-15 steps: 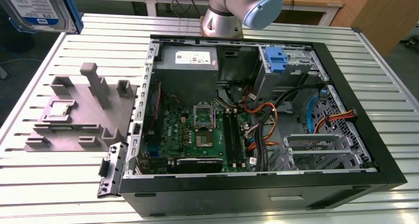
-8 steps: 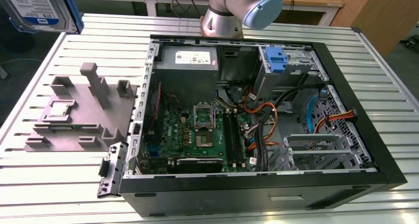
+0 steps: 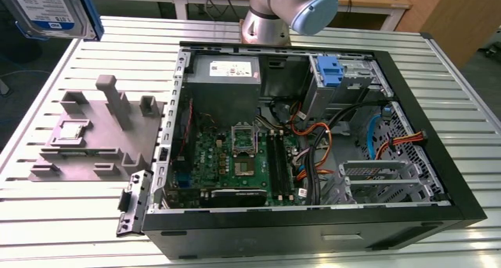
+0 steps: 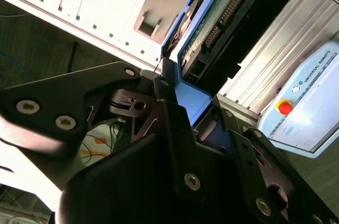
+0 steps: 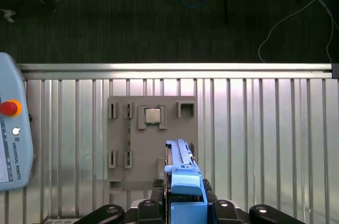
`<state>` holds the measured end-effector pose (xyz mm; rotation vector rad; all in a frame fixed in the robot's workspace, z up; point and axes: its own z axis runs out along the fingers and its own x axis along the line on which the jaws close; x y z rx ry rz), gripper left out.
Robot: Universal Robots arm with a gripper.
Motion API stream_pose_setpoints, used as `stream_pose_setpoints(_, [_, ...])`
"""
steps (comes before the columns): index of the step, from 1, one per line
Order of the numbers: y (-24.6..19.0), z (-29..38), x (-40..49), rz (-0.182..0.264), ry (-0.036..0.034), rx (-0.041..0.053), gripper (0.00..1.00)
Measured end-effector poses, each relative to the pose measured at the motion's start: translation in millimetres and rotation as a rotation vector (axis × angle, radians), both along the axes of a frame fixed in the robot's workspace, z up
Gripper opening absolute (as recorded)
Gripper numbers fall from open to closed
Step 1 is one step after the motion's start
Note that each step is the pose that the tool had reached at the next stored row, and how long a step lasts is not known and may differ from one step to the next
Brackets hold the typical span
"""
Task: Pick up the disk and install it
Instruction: 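Pick up the disk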
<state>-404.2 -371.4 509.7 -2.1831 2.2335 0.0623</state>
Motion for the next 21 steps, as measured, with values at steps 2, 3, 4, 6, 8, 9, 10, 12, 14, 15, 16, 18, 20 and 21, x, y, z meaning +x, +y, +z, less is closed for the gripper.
stream_pose_setpoints(2, [0.0,0.0,0.6,0.000,0.0000,0.0001,0.36])
stream_pose_setpoints(3, [0.0,0.0,0.9,0.000,0.0000,0.0000,0.36])
stream_pose_setpoints(4, [0.0,0.1,1.1,0.000,0.0001,-0.0001,0.36])
stream_pose_setpoints(6, [0.0,0.0,1.6,0.000,0.0000,0.0000,0.36])
stream_pose_setpoints(8, [0.0,0.0,2.1,0.000,0.0001,0.0000,0.36])
stream_pose_setpoints(9, [0.0,0.0,2.4,0.000,0.0000,0.0000,0.36])
stream_pose_setpoints(10, [0.0,0.0,2.6,0.000,0.0001,0.0000,0.36])
stream_pose_setpoints(12, [0.0,0.0,2.9,0.000,0.0000,0.0000,0.36])
stream_pose_setpoints(14, [0.0,0.0,3.3,0.000,0.0001,0.0000,0.36])
stream_pose_setpoints(15, [0.0,0.0,3.8,0.000,0.0001,0.0000,0.36])
stream_pose_setpoints(16, [0.0,0.0,4.4,0.000,0.0000,0.0000,0.36])
stream_pose_setpoints(18, [0.0,0.0,5.2,0.000,0.0000,0.0000,0.36])
stream_pose_setpoints(20, [0.0,0.0,5.7,0.000,0.0001,0.0000,0.36])
stream_pose_setpoints(21, [0.0,0.1,5.9,0.000,0.0001,0.0000,0.36])
